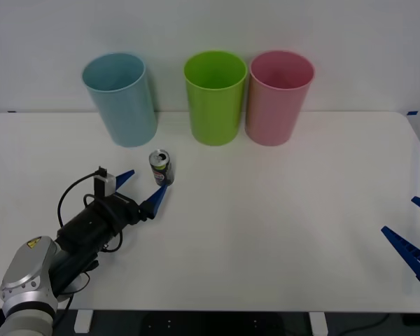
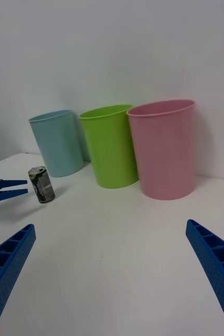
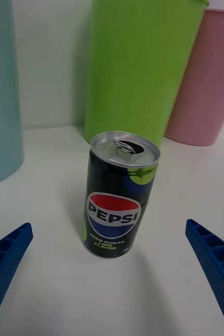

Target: Grasp the object on the table and drop it into the matching bin: aluminum can to the light blue bin, PET bottle to the pink bin.

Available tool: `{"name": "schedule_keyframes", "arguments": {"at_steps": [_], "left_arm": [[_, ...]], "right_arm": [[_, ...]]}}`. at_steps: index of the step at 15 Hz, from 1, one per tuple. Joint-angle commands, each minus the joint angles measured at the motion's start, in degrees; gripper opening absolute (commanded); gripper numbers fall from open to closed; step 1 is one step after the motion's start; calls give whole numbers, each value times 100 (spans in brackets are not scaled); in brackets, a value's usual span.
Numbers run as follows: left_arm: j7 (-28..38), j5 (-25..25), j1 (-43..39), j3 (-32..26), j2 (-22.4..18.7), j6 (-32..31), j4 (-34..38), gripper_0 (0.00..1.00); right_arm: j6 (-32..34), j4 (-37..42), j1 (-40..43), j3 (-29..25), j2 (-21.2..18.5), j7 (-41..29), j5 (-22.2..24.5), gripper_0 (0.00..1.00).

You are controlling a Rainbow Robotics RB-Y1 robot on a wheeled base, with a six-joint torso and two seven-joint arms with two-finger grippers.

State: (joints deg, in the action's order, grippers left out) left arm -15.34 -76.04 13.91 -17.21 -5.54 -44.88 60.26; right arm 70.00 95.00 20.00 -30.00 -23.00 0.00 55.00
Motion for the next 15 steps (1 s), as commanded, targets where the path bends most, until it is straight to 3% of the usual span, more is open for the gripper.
{"name": "schedule_keyframes", "arguments": {"at_steps": [1,8,12,15], "left_arm": [[-30,-8,129,25,62,172,-84,100],[-241,-8,745,113,106,603,-735,100],[-426,-16,1316,51,114,708,-1455,100],[-514,-16,1377,60,114,884,-1499,100]], "right_arm": [[0,0,0,0,0,0,0,100],[0,0,0,0,0,0,0,100],[0,0,0,0,0,0,0,100],[0,0,0,0,0,0,0,100]]}}
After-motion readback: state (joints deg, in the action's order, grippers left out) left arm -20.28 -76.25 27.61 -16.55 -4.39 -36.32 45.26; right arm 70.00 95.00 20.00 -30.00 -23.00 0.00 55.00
